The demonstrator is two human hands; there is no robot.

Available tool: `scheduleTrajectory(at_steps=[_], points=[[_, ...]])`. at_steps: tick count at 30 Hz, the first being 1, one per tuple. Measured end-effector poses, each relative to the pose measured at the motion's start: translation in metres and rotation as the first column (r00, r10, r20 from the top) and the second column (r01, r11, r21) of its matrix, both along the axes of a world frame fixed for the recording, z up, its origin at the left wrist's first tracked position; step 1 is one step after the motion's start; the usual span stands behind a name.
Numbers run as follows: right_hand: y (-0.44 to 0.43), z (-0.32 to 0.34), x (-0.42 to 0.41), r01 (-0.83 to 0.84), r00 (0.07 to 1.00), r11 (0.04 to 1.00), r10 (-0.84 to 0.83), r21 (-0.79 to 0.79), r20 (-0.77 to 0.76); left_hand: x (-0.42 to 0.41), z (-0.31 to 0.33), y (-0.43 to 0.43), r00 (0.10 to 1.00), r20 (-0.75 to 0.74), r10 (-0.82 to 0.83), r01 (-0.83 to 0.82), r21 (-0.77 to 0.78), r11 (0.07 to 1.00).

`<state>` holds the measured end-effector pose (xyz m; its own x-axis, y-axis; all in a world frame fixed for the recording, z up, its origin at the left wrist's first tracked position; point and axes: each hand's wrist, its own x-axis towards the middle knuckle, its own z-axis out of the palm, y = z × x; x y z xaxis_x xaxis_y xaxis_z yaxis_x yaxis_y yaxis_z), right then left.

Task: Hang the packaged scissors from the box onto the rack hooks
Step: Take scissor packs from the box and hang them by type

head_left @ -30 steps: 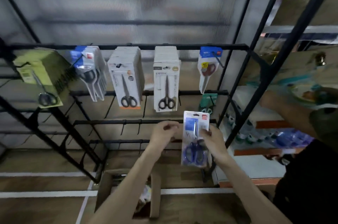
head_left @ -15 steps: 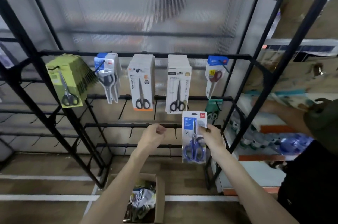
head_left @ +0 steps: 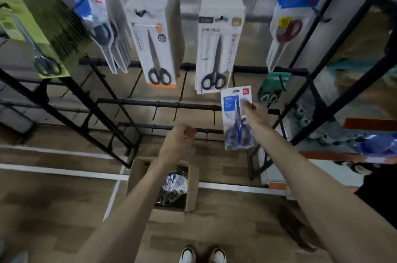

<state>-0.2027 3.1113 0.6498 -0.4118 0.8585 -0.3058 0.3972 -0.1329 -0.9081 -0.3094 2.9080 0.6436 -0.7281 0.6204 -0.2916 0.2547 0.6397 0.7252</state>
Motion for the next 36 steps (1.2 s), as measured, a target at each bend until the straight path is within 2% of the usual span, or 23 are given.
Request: scheduleTrajectory(at_steps=[3, 7, 12, 17, 21, 28, 33, 36], points=[[0.019, -0.023, -0.019, -0.053, 0.998, 0.999, 0.053, -0.005, -0.041, -0.001, -0.032, 0.020, 1.000, 0.003, 0.003, -0.003, -0.030, 1.000], [0.032, -0.051, -0.015, -0.002, 0.999, 0.999, 0.004, 0.036, -0.044, 0.004, -0.053, 0.038, 0.997, -0.013, -0.081, 0.080, -0.069, 0.994], [0.054, -0.046, -0.028, 0.041, 0.999, 0.997, -0.041, 0.072, 0.006, -0.001, -0.045, 0.072, 0.980, -0.104, -0.170, 0.160, -0.093, 0.983], [0.071, -0.043, -0.049, -0.037, 0.998, 0.994, 0.032, 0.104, 0.057, -0.022, -0.031, 0.099, 0.950, -0.201, -0.240, 0.190, -0.241, 0.952], [0.074, -0.056, -0.050, -0.040, 0.992, 0.997, 0.031, 0.070, 0.126, -0.028, -0.027, 0.106, 0.956, -0.193, -0.222, 0.171, -0.250, 0.953], [0.072, -0.062, -0.050, 0.002, 0.990, 1.000, -0.005, 0.022, 0.138, -0.021, -0.023, 0.108, 0.956, -0.196, -0.217, 0.172, -0.224, 0.959], [0.081, -0.065, -0.056, -0.024, 0.980, 0.994, 0.002, 0.110, 0.198, -0.016, -0.032, 0.110, 0.854, -0.363, -0.372, 0.261, -0.319, 0.911], [0.087, -0.073, -0.064, -0.022, 0.983, 0.989, -0.005, 0.146, 0.185, -0.013, -0.048, 0.107, 0.802, -0.368, -0.471, 0.317, -0.405, 0.857]])
